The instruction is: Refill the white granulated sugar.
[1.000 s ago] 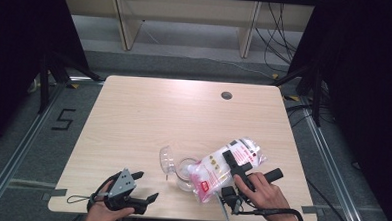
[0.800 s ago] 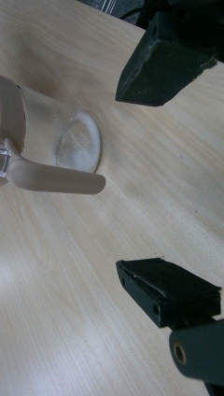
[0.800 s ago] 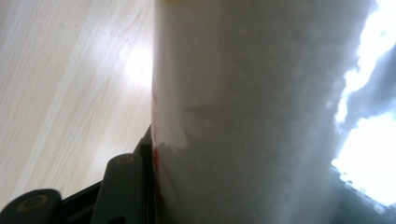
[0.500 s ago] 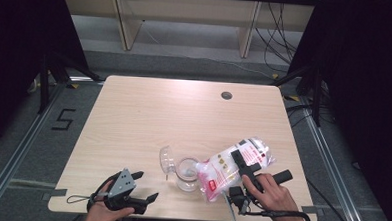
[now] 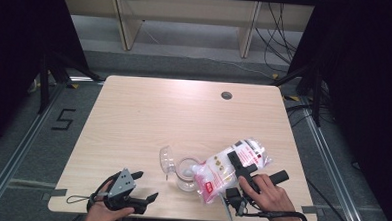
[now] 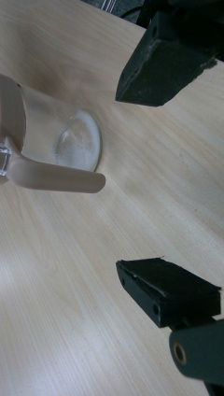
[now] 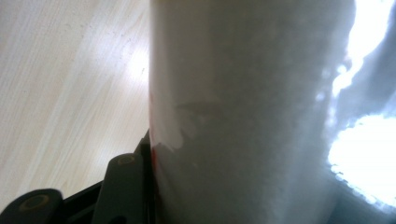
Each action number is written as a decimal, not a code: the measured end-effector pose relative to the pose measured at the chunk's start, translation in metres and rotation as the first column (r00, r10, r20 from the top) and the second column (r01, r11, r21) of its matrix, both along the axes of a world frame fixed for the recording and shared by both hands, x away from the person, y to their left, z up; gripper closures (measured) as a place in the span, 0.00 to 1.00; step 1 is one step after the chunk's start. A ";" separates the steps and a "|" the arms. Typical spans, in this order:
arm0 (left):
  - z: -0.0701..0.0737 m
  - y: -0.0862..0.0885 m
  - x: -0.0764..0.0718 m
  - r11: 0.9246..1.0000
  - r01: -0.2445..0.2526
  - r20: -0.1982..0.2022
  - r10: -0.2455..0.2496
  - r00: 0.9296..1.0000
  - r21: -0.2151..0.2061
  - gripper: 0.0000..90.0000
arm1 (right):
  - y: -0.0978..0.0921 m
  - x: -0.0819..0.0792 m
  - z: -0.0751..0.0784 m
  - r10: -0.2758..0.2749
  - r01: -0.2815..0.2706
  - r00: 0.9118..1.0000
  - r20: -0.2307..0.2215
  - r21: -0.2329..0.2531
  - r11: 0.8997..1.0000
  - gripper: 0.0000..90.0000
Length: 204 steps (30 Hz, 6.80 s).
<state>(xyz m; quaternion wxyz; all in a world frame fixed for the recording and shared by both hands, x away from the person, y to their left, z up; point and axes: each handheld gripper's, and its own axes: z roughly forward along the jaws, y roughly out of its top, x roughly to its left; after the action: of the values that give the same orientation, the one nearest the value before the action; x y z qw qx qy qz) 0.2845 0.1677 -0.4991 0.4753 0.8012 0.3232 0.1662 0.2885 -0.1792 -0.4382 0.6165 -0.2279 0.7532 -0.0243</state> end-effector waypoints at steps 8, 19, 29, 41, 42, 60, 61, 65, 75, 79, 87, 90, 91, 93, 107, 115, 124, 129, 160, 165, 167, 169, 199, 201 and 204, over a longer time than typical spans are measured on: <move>0.001 0.001 0.000 1.000 -0.006 0.001 0.006 1.000 0.004 0.17 | 0.003 0.001 0.001 0.012 -0.012 1.000 0.008 -0.009 1.000 0.56; 0.003 0.003 0.000 0.999 0.009 0.030 -0.010 0.999 0.043 0.17 | 0.004 0.001 0.006 0.009 -0.008 1.000 0.019 -0.046 0.999 0.57; 0.002 0.001 0.000 1.000 0.003 0.023 -0.004 1.000 0.022 0.17 | 0.005 0.002 0.004 0.006 -0.005 1.000 0.013 -0.044 0.999 0.59; 0.002 0.002 0.001 0.999 0.016 0.024 -0.017 1.000 0.047 0.17 | 0.002 0.003 -0.001 0.023 -0.023 1.000 0.009 0.018 1.000 0.59; 0.002 0.002 0.001 0.999 0.014 0.026 -0.016 1.000 0.047 0.17 | 0.004 0.005 0.001 0.052 -0.052 0.999 0.016 0.000 0.999 0.59; 0.003 0.002 0.000 0.999 0.018 0.024 -0.019 1.000 0.048 0.17 | -0.005 0.005 0.005 0.019 -0.020 1.000 0.021 0.019 1.000 0.60; 0.002 0.002 0.000 0.999 0.013 0.024 -0.014 1.000 0.043 0.17 | -0.005 0.005 0.006 0.020 -0.020 0.999 0.026 0.015 1.000 0.60; 0.003 0.002 0.000 0.999 0.010 0.026 -0.011 1.000 0.049 0.17 | -0.005 0.000 0.004 -0.006 0.006 1.000 0.009 0.052 0.999 0.60; 0.003 0.001 -0.001 0.999 0.006 0.028 -0.007 1.000 0.045 0.17 | 0.002 0.001 0.006 0.044 -0.044 0.999 0.019 0.022 0.999 0.60; 0.003 0.001 -0.001 0.999 0.011 0.030 -0.012 0.999 0.045 0.17 | 0.002 0.001 0.004 0.022 -0.023 1.000 0.012 0.050 0.998 0.60; 0.002 0.002 -0.001 0.999 0.004 0.017 -0.005 1.000 0.045 0.17 | -0.001 0.002 0.004 0.009 -0.010 1.000 0.016 0.037 0.999 0.60; 0.003 0.003 0.000 0.998 0.010 0.027 -0.012 1.000 0.055 0.17 | -0.001 0.001 0.004 0.014 -0.015 1.000 0.016 0.034 0.999 0.60; 0.003 0.003 0.000 0.998 0.013 0.026 -0.015 1.000 0.058 0.17 | -0.001 0.000 0.004 0.010 -0.011 1.000 0.014 0.035 0.999 0.60; 0.003 0.003 0.000 0.999 0.011 0.029 -0.012 1.000 0.052 0.17 | 0.000 0.000 0.006 0.021 -0.021 1.000 0.015 0.031 0.999 0.60; 0.003 0.003 0.000 0.999 0.011 0.027 -0.012 1.000 0.047 0.17 | 0.000 0.002 0.007 0.023 -0.024 1.000 0.020 0.038 0.999 0.60; 0.002 0.003 0.000 0.999 0.009 0.029 -0.010 1.000 0.044 0.17 | 0.001 0.000 0.006 0.025 -0.026 1.000 0.016 0.050 0.998 0.61; 0.002 0.002 -0.002 0.999 -0.012 0.012 0.011 1.000 0.034 0.17 | -0.001 0.001 0.011 0.044 -0.045 0.999 0.030 0.019 0.999 0.61; 0.002 0.002 -0.001 0.999 0.003 0.019 -0.003 1.000 0.033 0.17 | -0.003 0.000 0.012 0.025 -0.026 0.999 0.030 0.037 0.999 0.61; 0.002 0.001 -0.002 1.000 -0.004 0.010 0.004 1.000 0.015 0.17 | 0.001 -0.001 0.014 0.044 -0.045 0.998 0.034 0.013 0.999 0.63; 0.003 0.002 -0.001 1.000 -0.008 0.011 0.008 1.000 0.028 0.17 | 0.000 -0.002 0.012 0.033 -0.034 0.999 0.030 0.034 0.999 0.63; 0.003 0.002 -0.001 1.000 -0.007 0.012 0.007 1.000 0.029 0.17 | -0.001 -0.003 0.011 0.016 -0.017 0.999 0.028 0.059 0.998 0.63; 0.002 0.001 -0.002 1.000 -0.006 0.009 0.006 1.000 0.022 0.17 | -0.001 -0.002 0.013 0.030 -0.031 0.999 0.036 0.036 0.999 0.63; 0.002 0.001 -0.001 1.000 -0.002 0.012 0.002 1.000 0.017 0.17 | 0.003 -0.005 0.019 0.056 -0.057 0.998 0.032 0.033 0.998 0.65; 0.002 0.001 -0.001 1.000 0.002 0.015 -0.002 1.000 0.022 0.17 | 0.006 -0.005 0.019 0.055 -0.056 0.998 0.034 0.043 0.997 0.65; 0.003 0.002 -0.001 0.999 0.007 0.024 -0.008 1.000 0.033 0.17 | 0.007 -0.003 0.020 0.055 -0.057 0.998 0.033 0.042 0.997 0.65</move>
<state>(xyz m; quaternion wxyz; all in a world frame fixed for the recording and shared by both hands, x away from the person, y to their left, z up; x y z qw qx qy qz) 0.2836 0.1695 -0.4964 0.4667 0.8081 0.3116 0.1793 0.2854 -0.1725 -0.4187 0.6338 -0.2351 0.7368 0.0056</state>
